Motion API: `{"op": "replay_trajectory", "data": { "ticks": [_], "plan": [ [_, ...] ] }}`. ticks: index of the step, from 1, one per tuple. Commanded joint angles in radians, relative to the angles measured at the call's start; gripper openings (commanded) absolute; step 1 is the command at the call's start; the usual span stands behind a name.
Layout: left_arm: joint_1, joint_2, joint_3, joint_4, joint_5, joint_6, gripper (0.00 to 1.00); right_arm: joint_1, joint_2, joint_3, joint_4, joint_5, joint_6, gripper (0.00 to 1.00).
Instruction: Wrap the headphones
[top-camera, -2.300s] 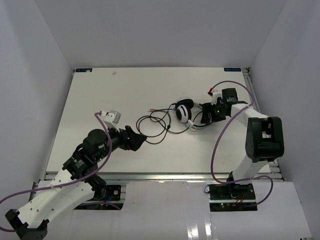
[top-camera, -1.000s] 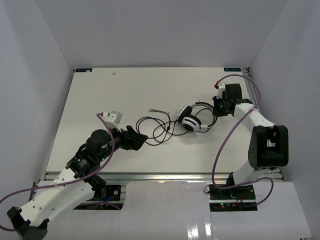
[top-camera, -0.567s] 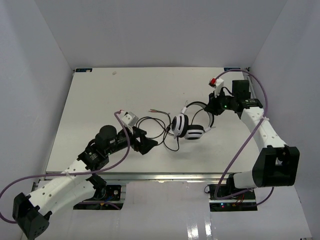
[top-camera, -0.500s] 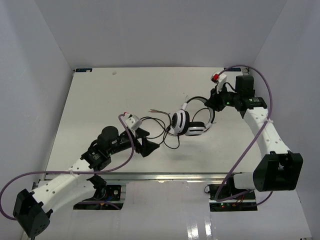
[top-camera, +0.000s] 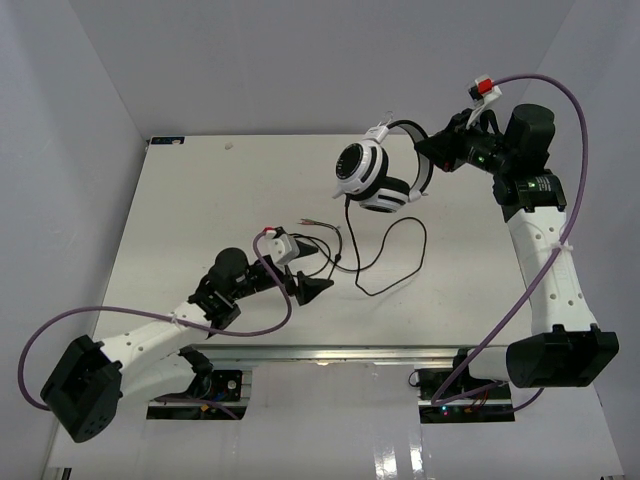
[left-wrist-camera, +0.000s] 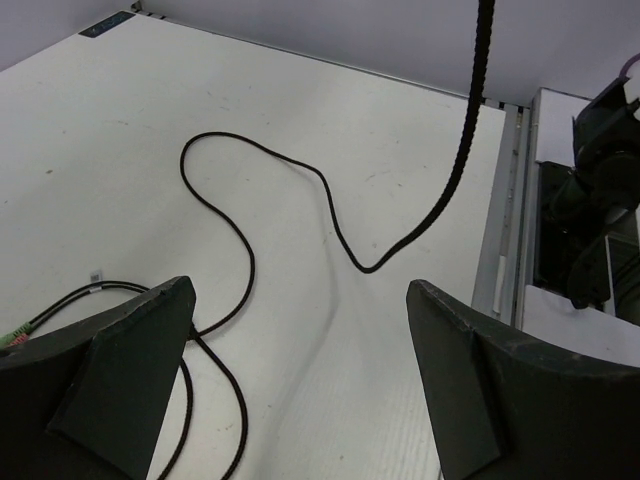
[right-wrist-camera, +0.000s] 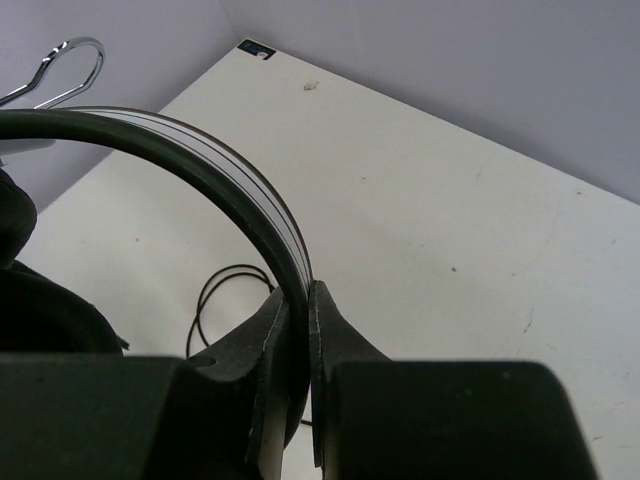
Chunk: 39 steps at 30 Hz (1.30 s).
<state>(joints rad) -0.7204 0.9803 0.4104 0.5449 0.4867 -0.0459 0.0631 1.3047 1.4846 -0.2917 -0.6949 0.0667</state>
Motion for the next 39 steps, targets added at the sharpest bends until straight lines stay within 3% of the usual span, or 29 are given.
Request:
{"op": "replay_trajectory", "data": {
  "ticks": [1,10,16,25,32,37,39],
  "plan": [
    [-0.004,0.122,0.122,0.117,-0.008,0.076,0.98,-0.016,-0.007,0.014,0.122,-0.043,0.211,0.08],
    [-0.066,0.231,0.089,0.321,0.045,-0.051,0.98,-0.050,-0.005,0.030,0.125,-0.046,0.280,0.08],
    [-0.105,0.243,0.001,0.357,-0.046,-0.038,0.98,-0.053,0.016,0.047,0.133,-0.086,0.339,0.08],
    [-0.106,0.516,0.097,0.496,-0.059,-0.030,0.97,-0.085,-0.009,0.038,0.140,-0.152,0.402,0.08],
    [-0.122,0.591,0.122,0.600,-0.022,-0.085,0.96,-0.095,-0.018,0.003,0.151,-0.180,0.434,0.08],
    [-0.131,0.655,0.142,0.647,-0.002,-0.128,0.86,-0.098,-0.016,-0.022,0.177,-0.187,0.463,0.08],
    [-0.134,0.682,0.166,0.653,0.008,-0.146,0.76,-0.100,-0.018,-0.030,0.181,-0.191,0.468,0.08]
  ]
}}
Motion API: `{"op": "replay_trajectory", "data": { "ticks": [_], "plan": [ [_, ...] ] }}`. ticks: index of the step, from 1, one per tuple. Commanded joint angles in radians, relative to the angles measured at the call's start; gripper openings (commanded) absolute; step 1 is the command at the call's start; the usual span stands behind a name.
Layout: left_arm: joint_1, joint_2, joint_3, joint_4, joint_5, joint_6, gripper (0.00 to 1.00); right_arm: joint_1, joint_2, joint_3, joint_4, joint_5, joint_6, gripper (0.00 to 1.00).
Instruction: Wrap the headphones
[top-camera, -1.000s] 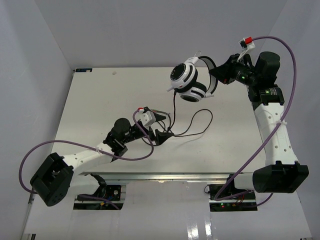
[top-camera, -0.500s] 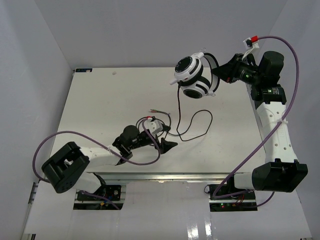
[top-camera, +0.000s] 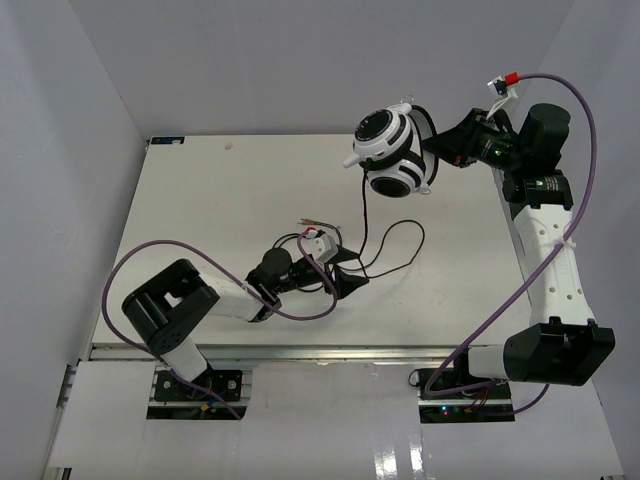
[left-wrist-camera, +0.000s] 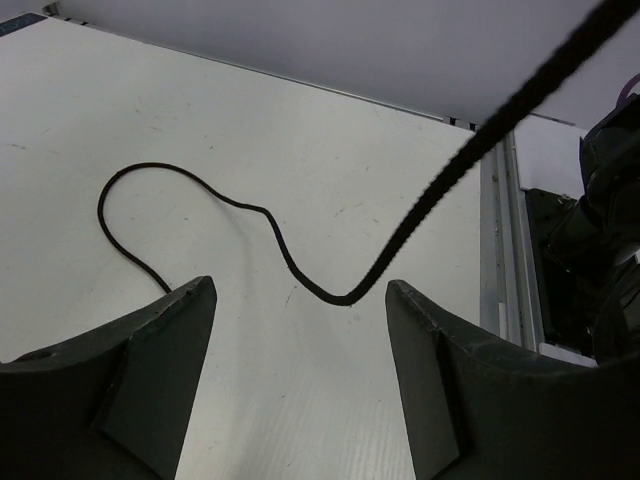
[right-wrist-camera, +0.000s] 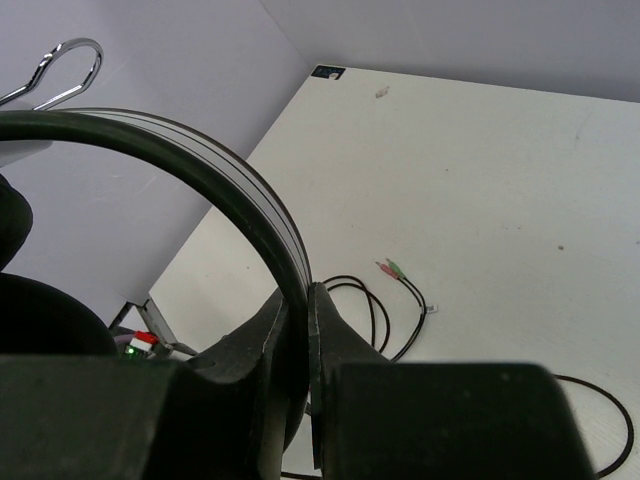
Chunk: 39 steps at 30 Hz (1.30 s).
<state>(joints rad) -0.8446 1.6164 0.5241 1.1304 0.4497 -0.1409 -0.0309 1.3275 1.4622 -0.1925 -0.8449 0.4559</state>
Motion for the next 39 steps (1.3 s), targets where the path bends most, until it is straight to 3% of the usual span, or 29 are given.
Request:
{"op": "replay_trajectory", "data": {
  "ticks": [1,4,9,11,15,17,21,25,30,35,39],
  "plan": [
    [-0.012,0.063,0.061,0.069,0.048,-0.059,0.71,-0.007,-0.041,-0.012,0.086,-0.045,0.082,0.08],
    [-0.014,0.120,0.096,0.081,0.051,-0.080,0.65,-0.007,-0.049,-0.023,0.101,-0.055,0.093,0.08],
    [-0.015,0.155,0.102,0.157,0.065,-0.124,0.75,-0.007,-0.057,-0.050,0.108,-0.058,0.089,0.08],
    [-0.019,0.170,0.104,0.168,0.073,-0.138,0.75,-0.007,-0.057,-0.056,0.110,-0.060,0.089,0.08],
    [-0.022,0.196,0.110,0.176,0.070,-0.150,0.59,-0.010,-0.053,-0.051,0.117,-0.069,0.099,0.08],
    [-0.021,0.198,0.095,0.181,0.051,-0.146,0.40,-0.016,-0.056,-0.042,0.119,-0.081,0.102,0.08],
    [-0.002,0.162,0.074,0.112,0.053,-0.094,0.21,-0.027,-0.070,-0.032,0.114,-0.129,0.074,0.08],
    [0.113,0.020,0.073,-0.126,0.123,-0.029,0.02,-0.044,-0.099,-0.058,0.078,-0.257,-0.056,0.08],
    [0.248,-0.073,0.177,-0.521,0.253,0.067,0.00,-0.024,-0.100,-0.035,-0.265,-0.307,-0.471,0.08],
    [0.352,-0.088,0.422,-0.970,0.351,0.237,0.00,0.067,-0.149,-0.058,-0.513,-0.075,-0.856,0.08],
    [0.387,-0.067,0.606,-1.261,0.349,0.272,0.00,0.137,-0.215,-0.161,-0.500,0.125,-0.990,0.08]
  ]
}}
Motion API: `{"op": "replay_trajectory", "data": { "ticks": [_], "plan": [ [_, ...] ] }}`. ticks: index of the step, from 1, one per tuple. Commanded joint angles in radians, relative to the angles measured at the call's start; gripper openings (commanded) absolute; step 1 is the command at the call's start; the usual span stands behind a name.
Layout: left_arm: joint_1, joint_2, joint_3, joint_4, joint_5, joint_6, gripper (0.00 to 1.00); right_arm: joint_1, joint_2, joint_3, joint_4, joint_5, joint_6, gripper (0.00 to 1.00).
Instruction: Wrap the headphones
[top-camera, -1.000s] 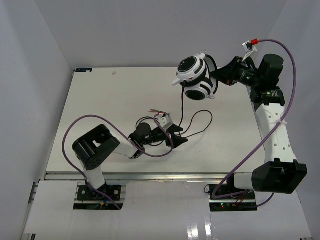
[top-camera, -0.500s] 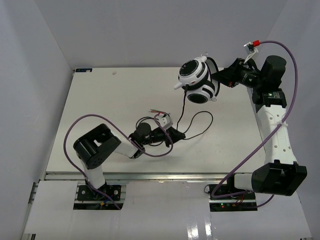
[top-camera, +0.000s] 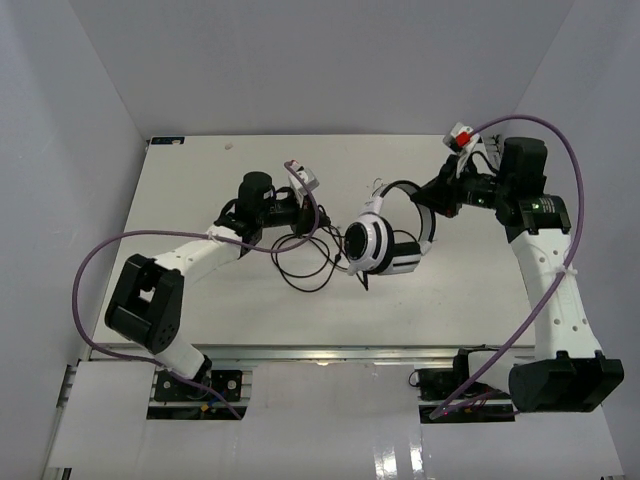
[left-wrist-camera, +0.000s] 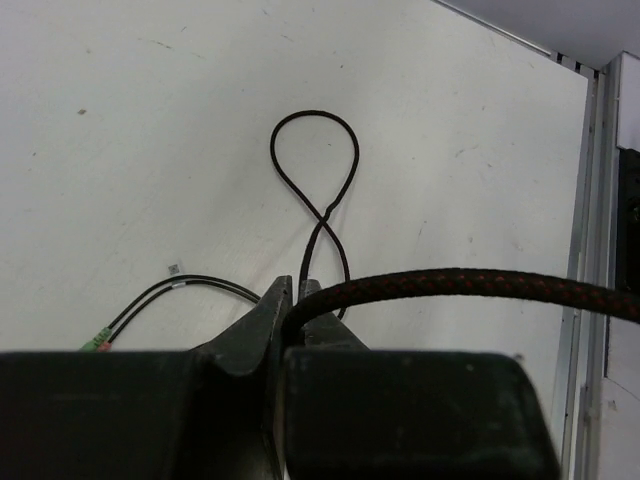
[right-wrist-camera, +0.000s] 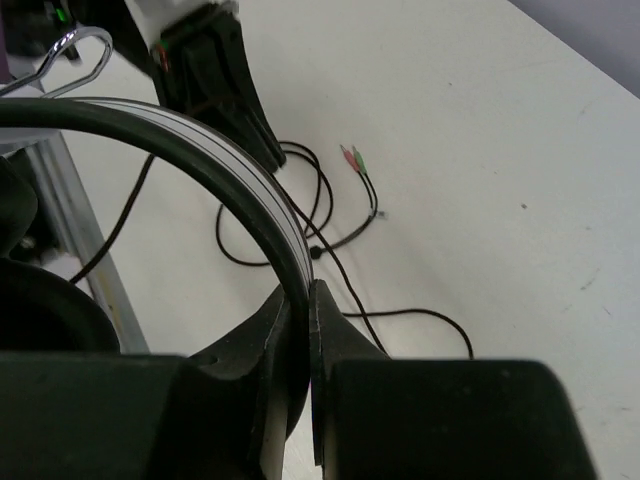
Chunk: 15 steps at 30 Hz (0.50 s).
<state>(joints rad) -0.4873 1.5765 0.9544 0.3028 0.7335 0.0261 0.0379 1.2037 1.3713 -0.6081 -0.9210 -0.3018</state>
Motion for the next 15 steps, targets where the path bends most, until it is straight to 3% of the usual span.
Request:
{"op": "replay_trajectory", "data": {
  "ticks": [1,7,9,15],
  "plan": [
    [0.034,-0.022,0.212,-0.513,0.058,0.109,0.00,0.089,-0.111,-0.104,-0.061,0.246,-0.252,0.08],
    [0.044,0.038,0.472,-0.880,0.050,0.094,0.00,0.171,-0.184,-0.266,0.111,0.618,-0.270,0.08],
    [0.042,0.083,0.601,-1.020,0.106,0.055,0.00,0.203,-0.204,-0.313,0.175,0.698,-0.250,0.08],
    [0.019,0.130,0.660,-1.065,0.263,-0.100,0.00,0.365,-0.215,-0.438,0.387,1.089,-0.178,0.08]
  ]
}}
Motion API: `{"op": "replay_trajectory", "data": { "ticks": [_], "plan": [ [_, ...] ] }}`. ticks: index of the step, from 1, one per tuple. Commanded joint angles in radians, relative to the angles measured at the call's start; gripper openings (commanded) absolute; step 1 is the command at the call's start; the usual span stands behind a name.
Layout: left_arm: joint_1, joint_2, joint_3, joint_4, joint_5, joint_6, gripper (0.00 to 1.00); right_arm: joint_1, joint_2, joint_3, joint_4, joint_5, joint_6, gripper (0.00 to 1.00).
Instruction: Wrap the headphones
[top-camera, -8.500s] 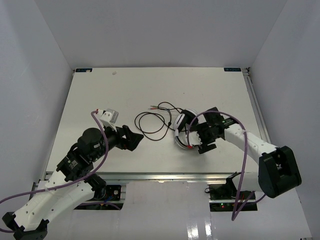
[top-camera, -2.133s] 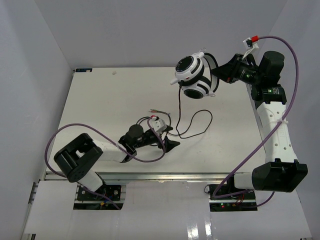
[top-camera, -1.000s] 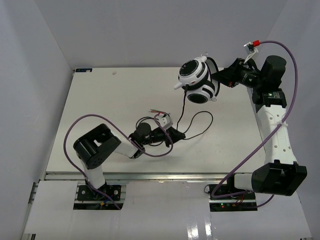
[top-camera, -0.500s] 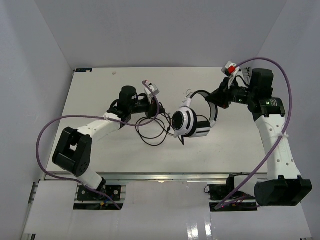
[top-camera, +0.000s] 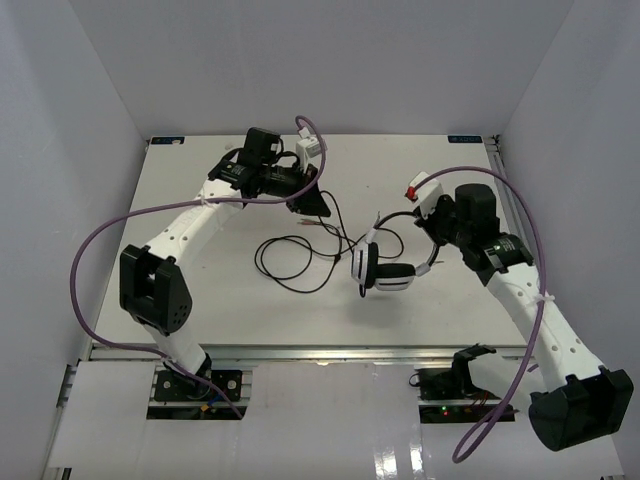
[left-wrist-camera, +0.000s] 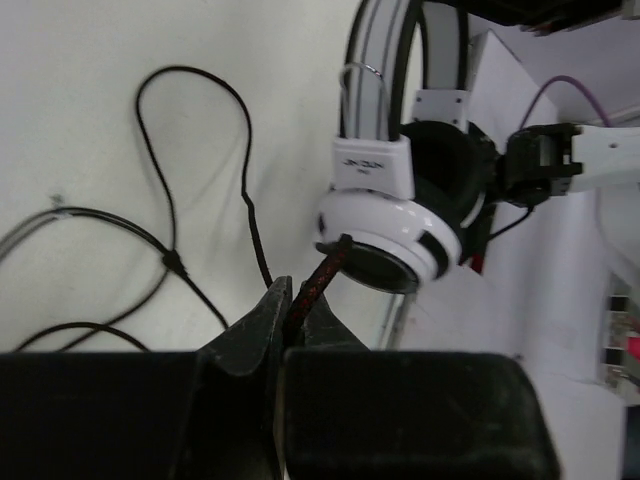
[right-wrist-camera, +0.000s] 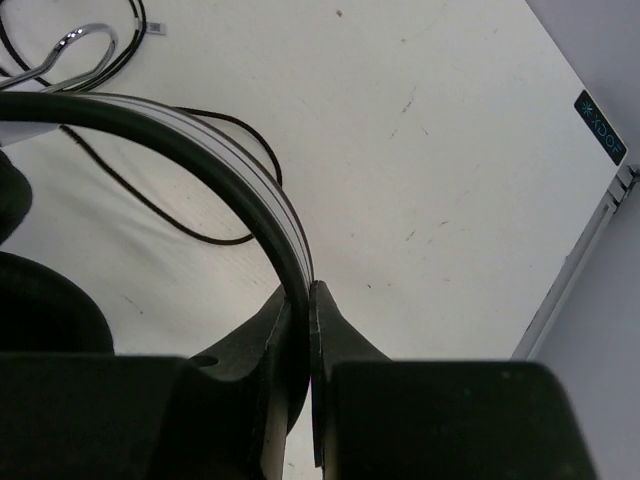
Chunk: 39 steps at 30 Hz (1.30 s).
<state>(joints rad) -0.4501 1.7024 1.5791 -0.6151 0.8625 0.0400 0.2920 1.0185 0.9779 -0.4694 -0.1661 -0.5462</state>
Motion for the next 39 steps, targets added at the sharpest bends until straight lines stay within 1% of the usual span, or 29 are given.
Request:
{"op": "replay_trajectory", "data": {
  "ticks": [1,2,4,9,12,14,15,19,20,21,22,23,24,26,28,33,35,39],
  "plan": [
    [-0.027,0.006,0.037,-0.146,0.142,-0.137,0.00,0.143,-0.020,-0.055,0.293,0.417,0.080,0.08],
    [-0.035,0.008,0.038,-0.148,0.145,-0.158,0.00,0.171,-0.007,-0.060,0.334,0.496,0.091,0.08],
    [-0.051,0.013,0.041,-0.178,0.134,-0.171,0.00,0.188,0.019,-0.052,0.392,0.552,0.099,0.08],
    [-0.055,0.008,0.036,-0.281,0.024,-0.112,0.00,0.188,0.045,-0.021,0.490,0.646,0.037,0.08],
    [-0.056,-0.006,0.028,-0.308,0.001,-0.100,0.00,0.188,0.063,-0.015,0.566,0.706,-0.055,0.08],
    [-0.056,-0.015,0.029,-0.305,0.011,-0.106,0.00,0.189,0.071,-0.009,0.587,0.715,-0.070,0.08],
    [-0.057,-0.016,0.029,-0.292,0.038,-0.119,0.00,0.190,0.077,-0.007,0.600,0.722,-0.070,0.08],
    [-0.077,0.000,0.042,-0.221,0.127,-0.219,0.00,0.204,0.123,0.002,0.669,0.793,-0.005,0.08],
    [-0.082,0.009,0.048,-0.187,0.143,-0.264,0.00,0.209,0.134,-0.001,0.684,0.810,0.007,0.08],
    [-0.083,0.016,0.052,-0.156,0.150,-0.288,0.00,0.217,0.136,-0.003,0.691,0.804,0.019,0.08],
    [-0.084,0.022,0.067,-0.134,0.154,-0.345,0.00,0.224,0.135,-0.010,0.698,0.795,0.028,0.08],
    [-0.084,0.031,0.070,-0.116,0.153,-0.357,0.00,0.231,0.133,-0.018,0.704,0.791,0.036,0.08],
    [-0.084,0.045,0.091,-0.088,0.147,-0.402,0.00,0.246,0.125,-0.028,0.710,0.784,0.045,0.08],
    [-0.082,0.078,0.152,-0.059,0.112,-0.490,0.00,0.264,0.114,-0.052,0.716,0.772,0.052,0.08],
    [-0.079,0.100,0.230,-0.053,0.086,-0.547,0.00,0.275,0.093,-0.069,0.728,0.760,0.051,0.08],
    [-0.069,0.159,0.353,0.004,0.083,-0.669,0.00,0.287,0.050,-0.133,0.761,0.752,0.044,0.08],
    [-0.072,0.181,0.370,0.054,0.130,-0.720,0.00,0.289,0.049,-0.147,0.765,0.756,0.059,0.08],
    [-0.105,0.165,0.309,0.140,0.190,-0.794,0.00,0.289,0.089,-0.102,0.740,0.754,0.156,0.08]
  ]
}}
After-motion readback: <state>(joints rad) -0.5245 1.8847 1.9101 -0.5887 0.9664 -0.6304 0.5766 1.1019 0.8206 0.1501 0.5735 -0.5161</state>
